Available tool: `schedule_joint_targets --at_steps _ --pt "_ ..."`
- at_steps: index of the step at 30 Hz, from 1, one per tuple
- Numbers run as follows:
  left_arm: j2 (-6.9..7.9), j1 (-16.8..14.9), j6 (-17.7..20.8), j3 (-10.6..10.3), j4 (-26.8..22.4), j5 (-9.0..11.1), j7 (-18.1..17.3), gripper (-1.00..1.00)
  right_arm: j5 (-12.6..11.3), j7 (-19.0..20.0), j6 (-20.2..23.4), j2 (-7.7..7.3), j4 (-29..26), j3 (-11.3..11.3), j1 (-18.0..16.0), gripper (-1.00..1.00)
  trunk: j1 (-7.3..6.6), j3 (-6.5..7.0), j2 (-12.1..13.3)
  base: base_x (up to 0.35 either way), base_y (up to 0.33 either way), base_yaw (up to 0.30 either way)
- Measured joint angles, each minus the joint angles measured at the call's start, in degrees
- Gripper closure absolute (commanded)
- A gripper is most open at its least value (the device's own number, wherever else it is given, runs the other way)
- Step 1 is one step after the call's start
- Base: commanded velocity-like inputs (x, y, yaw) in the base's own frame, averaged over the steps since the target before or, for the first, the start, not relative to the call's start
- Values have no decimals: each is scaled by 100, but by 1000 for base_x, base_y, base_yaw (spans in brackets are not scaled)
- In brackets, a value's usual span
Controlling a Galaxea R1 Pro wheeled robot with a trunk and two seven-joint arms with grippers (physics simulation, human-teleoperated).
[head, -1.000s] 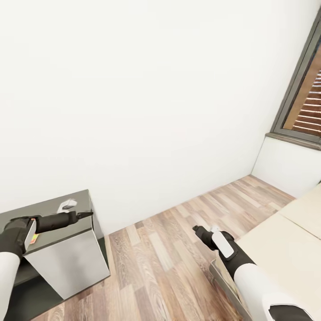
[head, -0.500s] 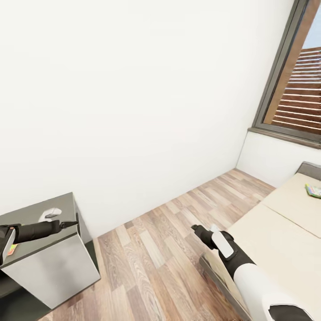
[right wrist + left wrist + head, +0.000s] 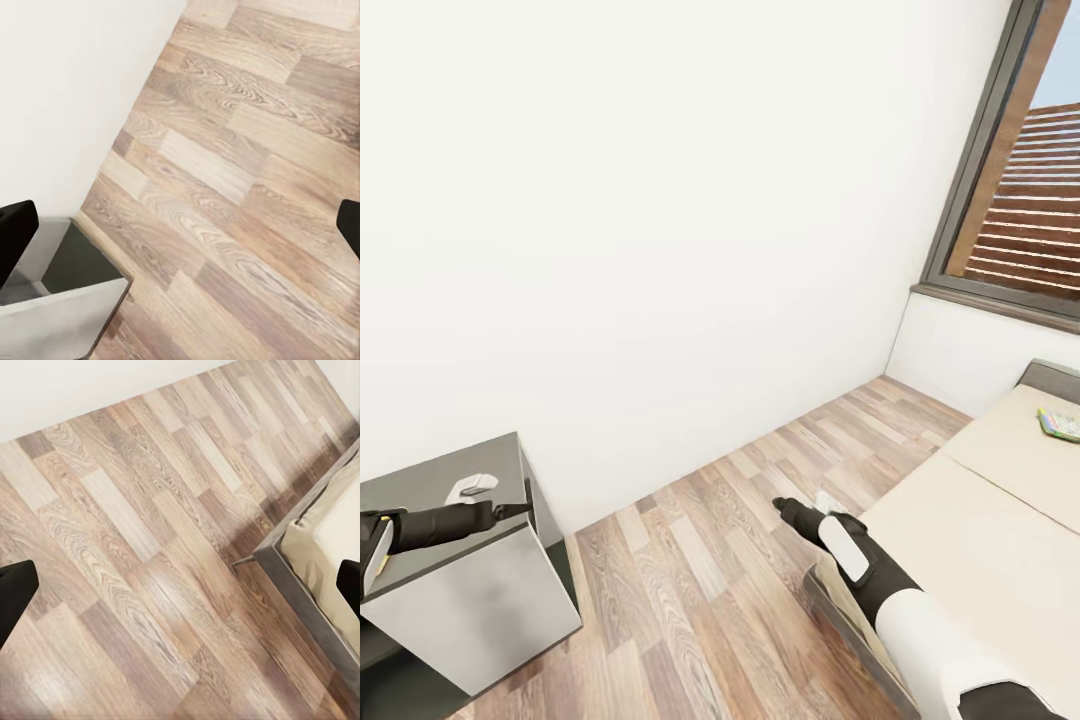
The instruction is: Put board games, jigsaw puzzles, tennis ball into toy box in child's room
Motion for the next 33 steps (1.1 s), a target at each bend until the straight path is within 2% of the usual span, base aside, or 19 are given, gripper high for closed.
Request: schedule_joint_targets --at_steps 6,11,14,16,20,29,33 --pt "0 -1 -5 0 2 0 1 -100 2 500 5 -41 -228 37 36 -100 -2 0 0 172 -30 0" --pt "-13 -3 -7 9 2 5 1 -100 -30 1079 120 -89 -868 72 391 -100 0 -1 0 60 -20 0" --pt "-33 -2 -9 15 2 6 0 -100 -50 1287 292 -273 -1249 39 618 -100 0 -1 0 15 -5 0" --pt "-38 -1 -9 16 0 7 0 -100 -65 1379 328 -388 -1357 28 690 -100 1 0 0 6 -2 0" --pt "-44 1 -9 17 -1 6 0 -100 -79 1502 345 -480 -1427 21 741 -100 1 0 0 3 -1 0" --pt "-57 1 -10 12 0 1 0 -100 -77 1619 345 -522 -1458 17 764 -100 1 0 0 0 0 -7" --pt "-58 -1 -10 11 1 1 1 -100 -64 1626 342 -525 -1462 17 766 -100 1 6 0 0 0 -159"
